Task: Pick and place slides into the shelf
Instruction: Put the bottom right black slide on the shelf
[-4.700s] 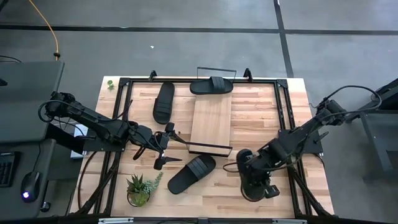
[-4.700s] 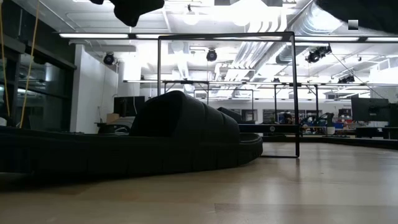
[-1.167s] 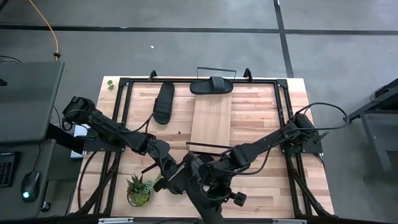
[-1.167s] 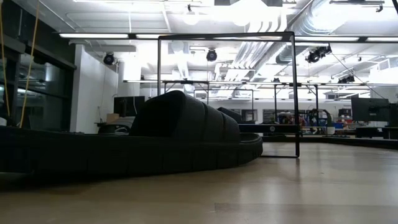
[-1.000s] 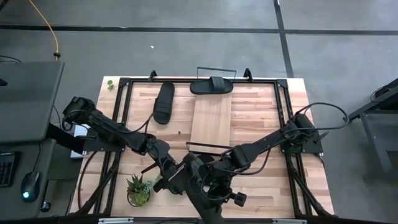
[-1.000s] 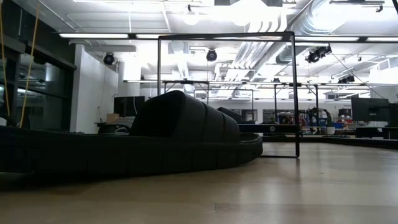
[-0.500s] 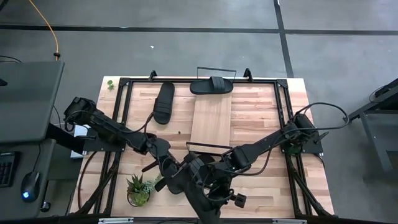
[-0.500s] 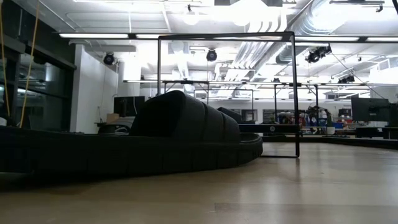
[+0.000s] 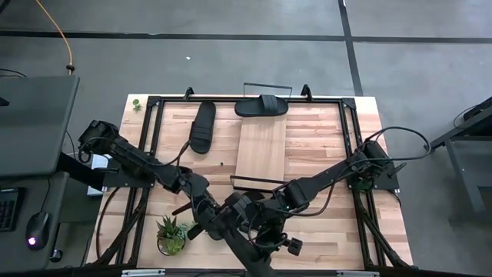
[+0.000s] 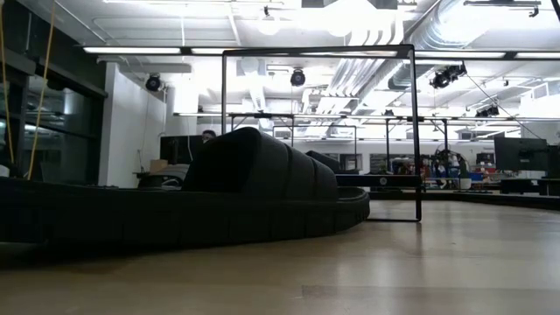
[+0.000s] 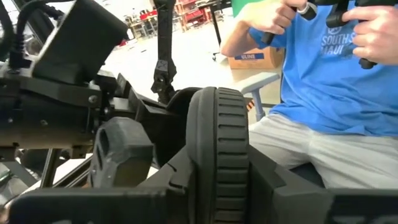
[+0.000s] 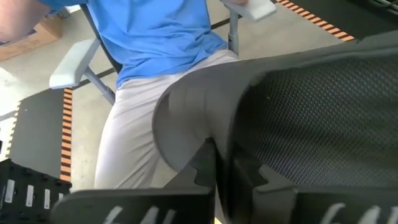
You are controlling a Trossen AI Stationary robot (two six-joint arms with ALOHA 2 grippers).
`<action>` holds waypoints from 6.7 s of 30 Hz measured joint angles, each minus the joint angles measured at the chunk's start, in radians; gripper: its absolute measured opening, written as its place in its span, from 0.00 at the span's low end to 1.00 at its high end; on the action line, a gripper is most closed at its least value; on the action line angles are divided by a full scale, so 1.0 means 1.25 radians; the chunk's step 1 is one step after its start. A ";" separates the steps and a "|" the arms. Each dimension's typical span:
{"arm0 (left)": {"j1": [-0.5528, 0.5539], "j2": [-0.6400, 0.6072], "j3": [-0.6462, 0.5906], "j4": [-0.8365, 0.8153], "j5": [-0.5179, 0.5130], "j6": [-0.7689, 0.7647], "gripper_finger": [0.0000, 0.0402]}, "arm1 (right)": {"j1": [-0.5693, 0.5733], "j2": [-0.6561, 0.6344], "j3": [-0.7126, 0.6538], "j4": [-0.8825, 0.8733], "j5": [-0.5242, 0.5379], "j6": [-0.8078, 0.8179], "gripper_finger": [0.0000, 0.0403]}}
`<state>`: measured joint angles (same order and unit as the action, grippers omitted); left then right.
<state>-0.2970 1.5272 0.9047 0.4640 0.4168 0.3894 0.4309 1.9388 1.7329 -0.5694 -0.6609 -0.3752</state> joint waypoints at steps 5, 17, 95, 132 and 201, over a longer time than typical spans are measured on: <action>0.000 0.000 0.000 -0.017 -0.001 0.006 0.16 | 0.000 0.000 0.000 0.000 0.013 -0.003 0.06; 0.000 0.000 0.000 -0.064 -0.035 0.030 0.16 | -0.002 0.000 0.000 -0.004 0.143 0.000 0.30; 0.575 -0.423 -0.131 -0.322 0.041 0.379 0.11 | -0.065 -0.264 -0.012 -0.556 1.049 0.417 0.35; 0.573 -0.621 -0.132 -0.332 -0.141 0.868 0.13 | -0.707 -0.497 -0.011 -0.253 0.223 0.581 0.35; 0.573 -0.591 -0.131 -0.300 -0.184 0.921 0.13 | -0.808 -0.375 -0.011 -0.150 0.118 0.877 0.35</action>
<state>0.4187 0.7887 0.7410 0.0894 0.1871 1.5410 -0.5786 1.4697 1.7187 -0.7566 -0.5129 0.7216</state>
